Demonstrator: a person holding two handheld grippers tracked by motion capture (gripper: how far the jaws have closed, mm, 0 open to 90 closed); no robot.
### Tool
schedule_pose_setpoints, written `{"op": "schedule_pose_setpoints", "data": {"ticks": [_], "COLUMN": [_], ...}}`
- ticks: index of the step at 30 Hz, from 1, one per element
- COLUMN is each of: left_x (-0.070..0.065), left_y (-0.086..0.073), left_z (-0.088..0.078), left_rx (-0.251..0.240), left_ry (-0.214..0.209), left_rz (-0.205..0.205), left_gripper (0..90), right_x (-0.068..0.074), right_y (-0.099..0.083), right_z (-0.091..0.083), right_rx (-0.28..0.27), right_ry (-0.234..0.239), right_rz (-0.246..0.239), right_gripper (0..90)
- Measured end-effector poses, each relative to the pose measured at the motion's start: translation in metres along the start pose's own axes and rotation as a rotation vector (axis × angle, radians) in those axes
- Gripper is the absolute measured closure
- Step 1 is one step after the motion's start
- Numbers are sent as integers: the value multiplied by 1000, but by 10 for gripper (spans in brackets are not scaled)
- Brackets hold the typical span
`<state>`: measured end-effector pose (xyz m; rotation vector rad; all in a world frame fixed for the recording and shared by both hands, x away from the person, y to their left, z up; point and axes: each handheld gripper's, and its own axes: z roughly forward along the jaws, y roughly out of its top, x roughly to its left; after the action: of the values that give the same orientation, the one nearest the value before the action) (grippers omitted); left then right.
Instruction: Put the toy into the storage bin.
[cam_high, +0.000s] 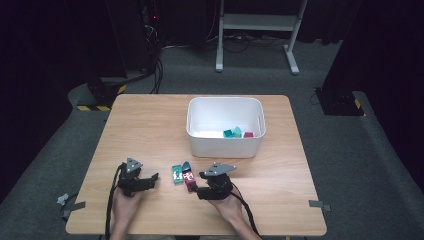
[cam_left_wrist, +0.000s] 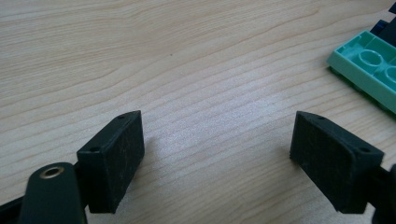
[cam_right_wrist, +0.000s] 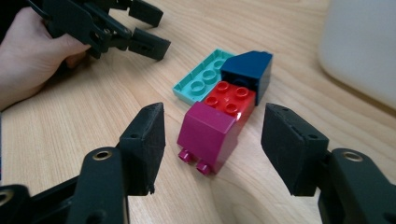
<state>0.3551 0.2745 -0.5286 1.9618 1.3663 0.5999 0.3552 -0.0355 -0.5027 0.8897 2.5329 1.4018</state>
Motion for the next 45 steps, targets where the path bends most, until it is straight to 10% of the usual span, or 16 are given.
{"op": "schedule_pose_setpoints", "data": {"ticks": [16,45], "left_x": [0,0], "left_y": [0,0], "left_z": [0,0], "left_rx": [0,0], "left_ry": [0,0], "left_rz": [0,0], "left_gripper": [177,177], "right_x": [4,-4], "right_y": [-2,-8], "right_z": [35,19], "right_rx": [66,63], "right_ry": [-79,-153], "right_rz": [42,1], "right_gripper": [359,585]}}
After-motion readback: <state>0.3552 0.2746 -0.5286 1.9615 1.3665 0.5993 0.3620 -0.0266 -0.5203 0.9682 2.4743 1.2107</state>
